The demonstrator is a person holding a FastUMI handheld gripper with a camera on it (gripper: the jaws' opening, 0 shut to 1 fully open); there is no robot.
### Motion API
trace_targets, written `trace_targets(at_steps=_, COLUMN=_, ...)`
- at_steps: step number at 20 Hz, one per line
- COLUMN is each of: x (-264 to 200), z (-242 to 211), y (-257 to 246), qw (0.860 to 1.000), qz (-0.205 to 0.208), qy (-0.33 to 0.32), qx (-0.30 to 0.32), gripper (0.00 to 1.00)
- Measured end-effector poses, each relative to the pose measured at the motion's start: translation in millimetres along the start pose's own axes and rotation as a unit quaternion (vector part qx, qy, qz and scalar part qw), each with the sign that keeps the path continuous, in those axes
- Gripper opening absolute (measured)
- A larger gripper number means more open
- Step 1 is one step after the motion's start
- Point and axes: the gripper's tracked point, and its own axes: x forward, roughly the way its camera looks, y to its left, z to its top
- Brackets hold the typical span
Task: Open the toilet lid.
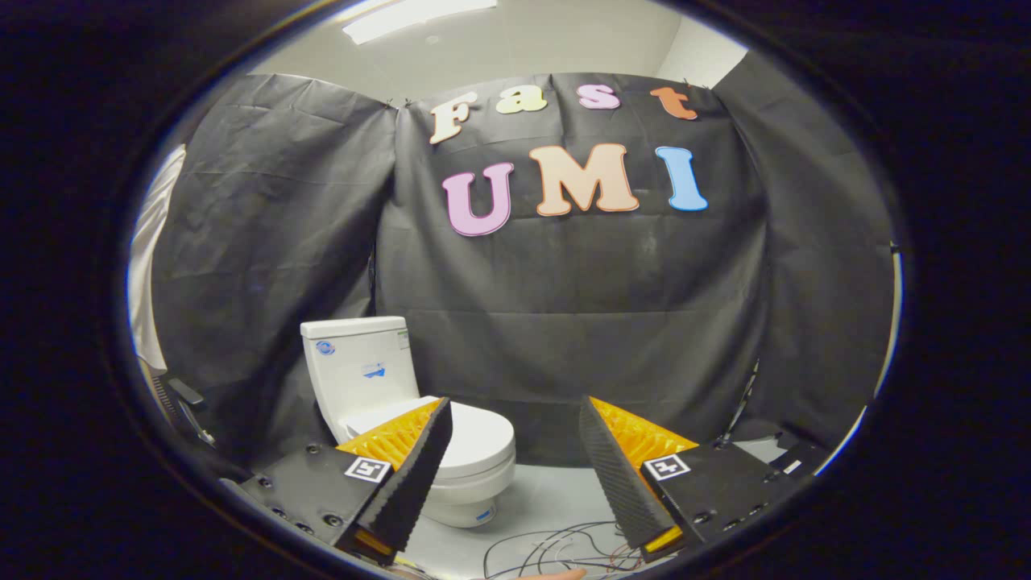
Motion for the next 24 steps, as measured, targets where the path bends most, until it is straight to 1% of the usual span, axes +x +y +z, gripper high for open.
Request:
trace_targets(at_steps=17, x=2.8, z=-0.7, y=-1.1, qw=1.000, qz=-0.002, qy=0.004, qx=-0.002, gripper=0.98)
trace_targets(at_steps=22, x=6.4, z=1.4, y=-1.7, qw=1.000, qz=-0.002, qy=0.004, qx=-0.002, gripper=0.92)
trace_targets(at_steps=24, x=9.8, z=2.6, y=-0.9, qw=1.000, qz=-0.003, qy=0.003, qx=-0.002, gripper=0.92)
